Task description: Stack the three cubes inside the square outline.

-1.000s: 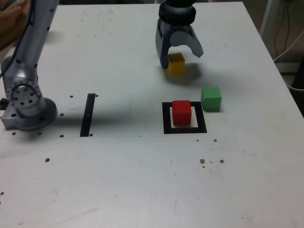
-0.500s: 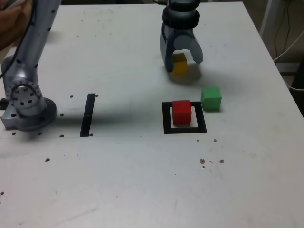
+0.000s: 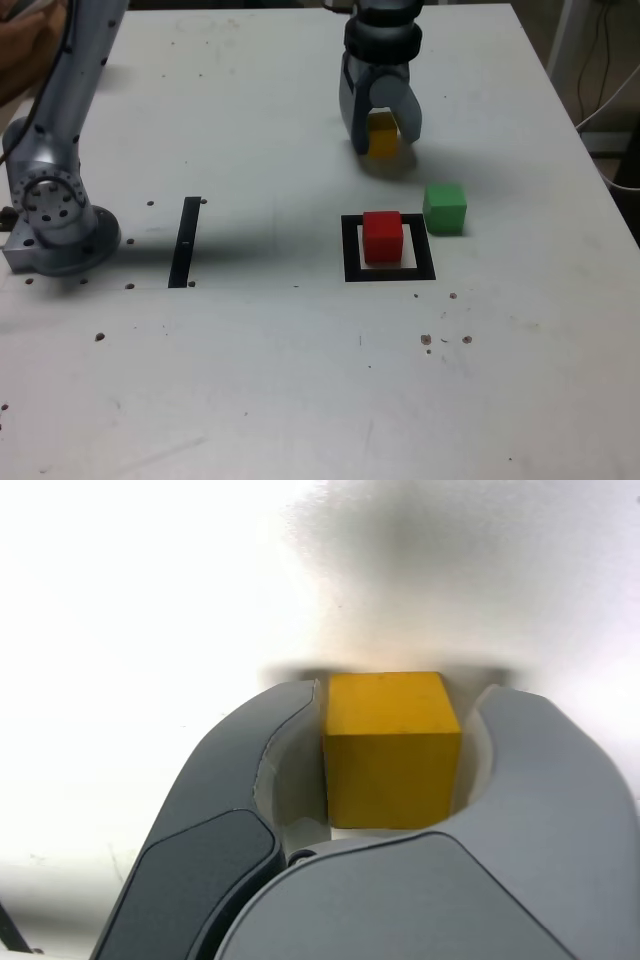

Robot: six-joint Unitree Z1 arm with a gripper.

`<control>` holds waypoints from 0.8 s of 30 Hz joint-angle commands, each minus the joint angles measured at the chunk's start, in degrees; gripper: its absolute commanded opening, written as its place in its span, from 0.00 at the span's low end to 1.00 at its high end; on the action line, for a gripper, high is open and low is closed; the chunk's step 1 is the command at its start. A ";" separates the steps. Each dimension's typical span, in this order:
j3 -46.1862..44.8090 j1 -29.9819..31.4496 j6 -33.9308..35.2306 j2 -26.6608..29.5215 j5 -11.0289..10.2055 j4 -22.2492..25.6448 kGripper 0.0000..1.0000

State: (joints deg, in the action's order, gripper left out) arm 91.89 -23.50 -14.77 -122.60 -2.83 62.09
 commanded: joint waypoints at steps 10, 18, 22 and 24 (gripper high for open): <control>0.22 0.18 0.29 0.68 -0.04 -0.19 0.08; -0.80 0.45 2.29 1.24 0.44 -1.12 0.08; -0.69 1.26 2.33 2.83 0.05 -0.87 0.08; -0.58 2.03 2.31 4.20 -0.36 -0.23 0.08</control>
State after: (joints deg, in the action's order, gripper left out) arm 91.12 -22.28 -12.49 -120.44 -2.76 61.14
